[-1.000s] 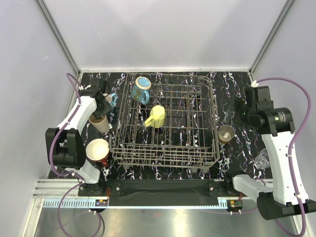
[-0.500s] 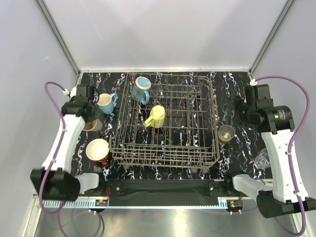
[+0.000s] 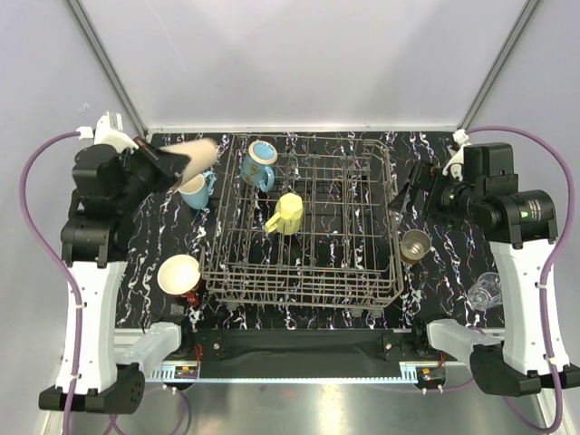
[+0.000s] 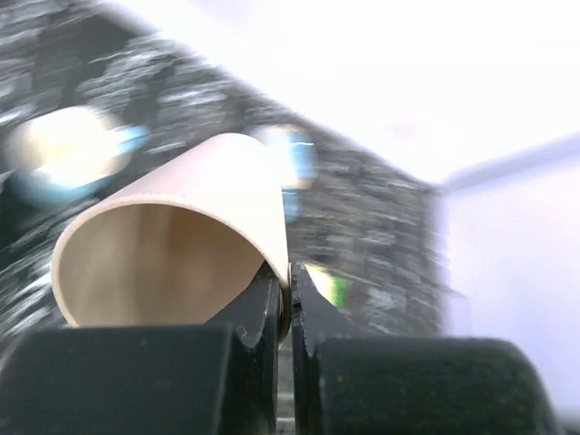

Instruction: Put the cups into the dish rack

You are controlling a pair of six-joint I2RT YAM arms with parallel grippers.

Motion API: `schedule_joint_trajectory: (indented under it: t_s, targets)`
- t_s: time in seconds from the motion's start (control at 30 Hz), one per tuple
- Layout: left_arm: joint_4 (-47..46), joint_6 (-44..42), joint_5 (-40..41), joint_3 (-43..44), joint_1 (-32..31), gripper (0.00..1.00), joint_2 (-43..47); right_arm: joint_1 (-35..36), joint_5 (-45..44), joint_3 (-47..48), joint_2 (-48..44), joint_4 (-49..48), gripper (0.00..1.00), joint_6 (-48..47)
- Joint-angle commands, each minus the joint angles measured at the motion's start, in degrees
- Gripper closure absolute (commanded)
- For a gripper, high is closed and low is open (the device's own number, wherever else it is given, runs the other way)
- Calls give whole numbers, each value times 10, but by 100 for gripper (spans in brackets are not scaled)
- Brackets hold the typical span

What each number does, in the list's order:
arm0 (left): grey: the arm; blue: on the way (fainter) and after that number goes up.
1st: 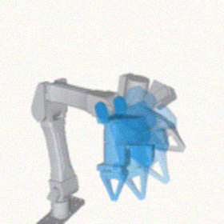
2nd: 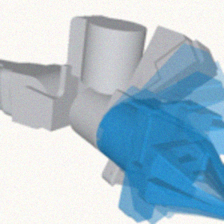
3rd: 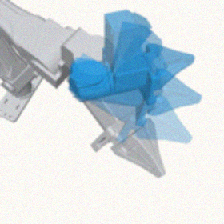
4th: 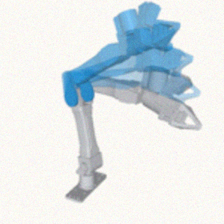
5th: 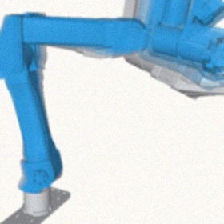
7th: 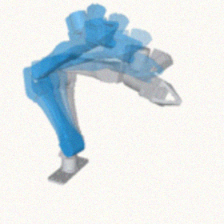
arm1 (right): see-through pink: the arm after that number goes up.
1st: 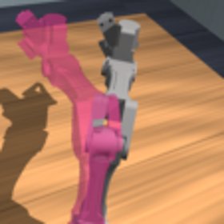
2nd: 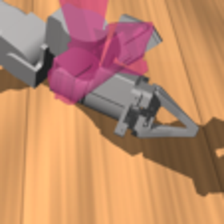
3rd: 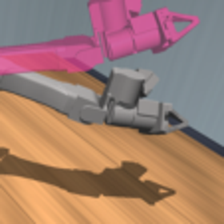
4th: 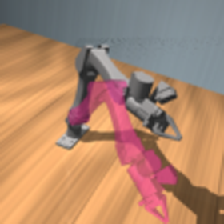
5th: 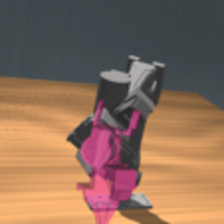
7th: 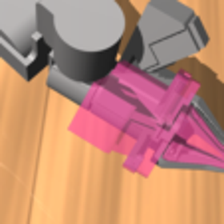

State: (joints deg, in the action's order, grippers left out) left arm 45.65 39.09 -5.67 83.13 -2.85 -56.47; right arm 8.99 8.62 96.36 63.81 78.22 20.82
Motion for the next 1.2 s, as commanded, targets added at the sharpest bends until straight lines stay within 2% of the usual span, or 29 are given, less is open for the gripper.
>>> schedule_joint_trajectory:
  t_s: [0.0, 0.03, 0.07, 0.1, 0.17, 0.27, 0.33, 0.5, 0.6, 0.7, 1.17]
  targets:
    - [-204, 32, -259, -17, -16, 100, 25, 1, 173, 13, -4, -51, 0, 19]
    - [-278, 46, -284, -27, -35, 100, 28, 2, 202, 10, -8, -74, 0, 29]
    - [-310, 57, -301, -39, -49, 100, 29, 2, 231, 6, -13, -98, 0, 55]
    - [-360, 76, -320, -56, -79, 100, 29, 2, 288, -9, -25, -158, 0, 70]
    - [-399, 84, -333, -70, -115, 100, 28, 1, 368, -41, -38, -229, 0, 126]
    - [-486, 106, -335, -108, -186, 100, 29, 1, 430, -103, -73, -425, 0, 219]
    - [-550, 135, -333, -129, -227, 100, 27, 1, 456, -130, -90, -488, 0, 259]
    - [-568, 150, -332, -124, -273, 100, 5, 2, 486, -176, -105, -592, 0, 323]
    - [-622, 191, -329, -140, -294, 100, -3, 2, 489, -215, -120, -662, 0, 374]
    - [-635, 203, -320, -141, -320, 100, -13, 3, 486, -238, -124, -706, 0, 406]
    - [-666, 220, -295, -155, -371, 100, -36, 48, 456, -206, -86, -714, 2, 409]
